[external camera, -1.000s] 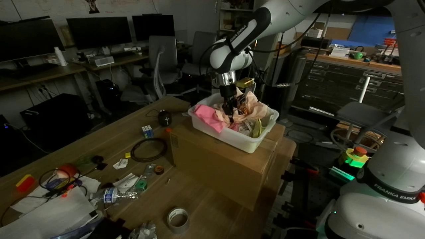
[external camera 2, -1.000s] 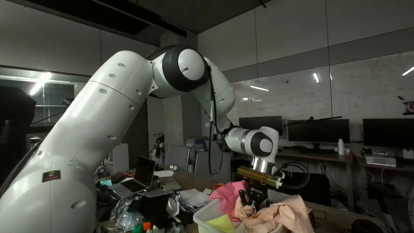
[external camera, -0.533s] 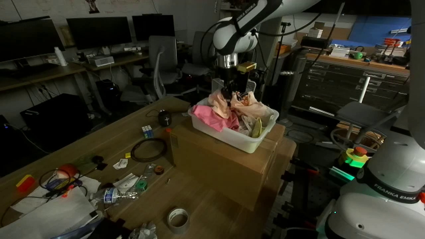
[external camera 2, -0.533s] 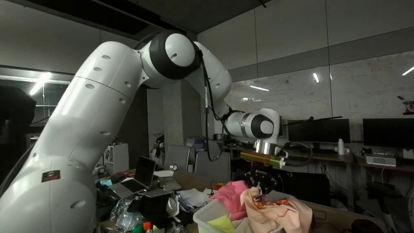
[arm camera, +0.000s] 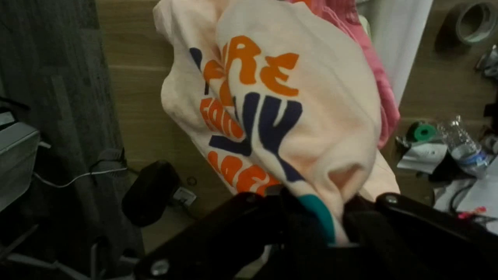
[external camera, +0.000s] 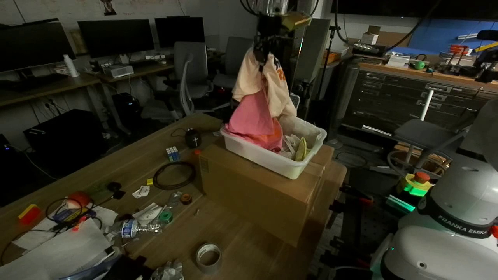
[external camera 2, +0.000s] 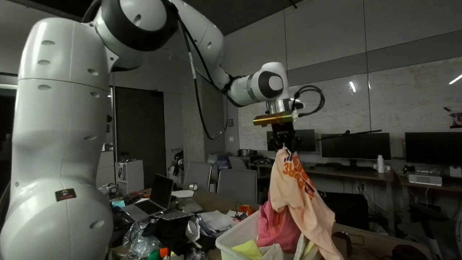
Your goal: Remove the two t-shirts and two towels from the white box and place them on the table
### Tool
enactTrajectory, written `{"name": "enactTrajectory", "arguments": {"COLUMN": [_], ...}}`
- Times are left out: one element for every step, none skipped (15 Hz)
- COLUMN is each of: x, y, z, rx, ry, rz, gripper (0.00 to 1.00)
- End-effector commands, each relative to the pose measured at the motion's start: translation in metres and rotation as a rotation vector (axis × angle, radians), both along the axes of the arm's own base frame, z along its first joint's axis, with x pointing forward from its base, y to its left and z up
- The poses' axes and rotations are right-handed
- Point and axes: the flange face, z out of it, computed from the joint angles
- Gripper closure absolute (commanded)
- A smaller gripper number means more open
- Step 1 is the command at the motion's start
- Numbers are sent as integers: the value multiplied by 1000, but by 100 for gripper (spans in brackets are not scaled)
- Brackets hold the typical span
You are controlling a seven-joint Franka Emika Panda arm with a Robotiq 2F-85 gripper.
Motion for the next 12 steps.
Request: {"name": "enactTrajectory", "arguments": {"x": [-29,-35,-39,-43,-48,-51,-54,-55,-57,-55,-58,-57], "y": [41,52,63,75,87,101,114,131,148,167,184,202], "z": [85,106,123,138,151,161,169,173,175,171,172,170], "rx": [-17,-16,-18,-15,-11,-15,-21,-25,-22,-13,-1,15], "ry": [-162,-193,-223,-243,-258,-262,-260,-232,-192,-137,-93,-57], "rz": [-101,-124,-140,-146,-152,-140,-126,-90,-32,30,82,128], "gripper": [95,95,95,95,95,95,95,95,95,95,95,95]}}
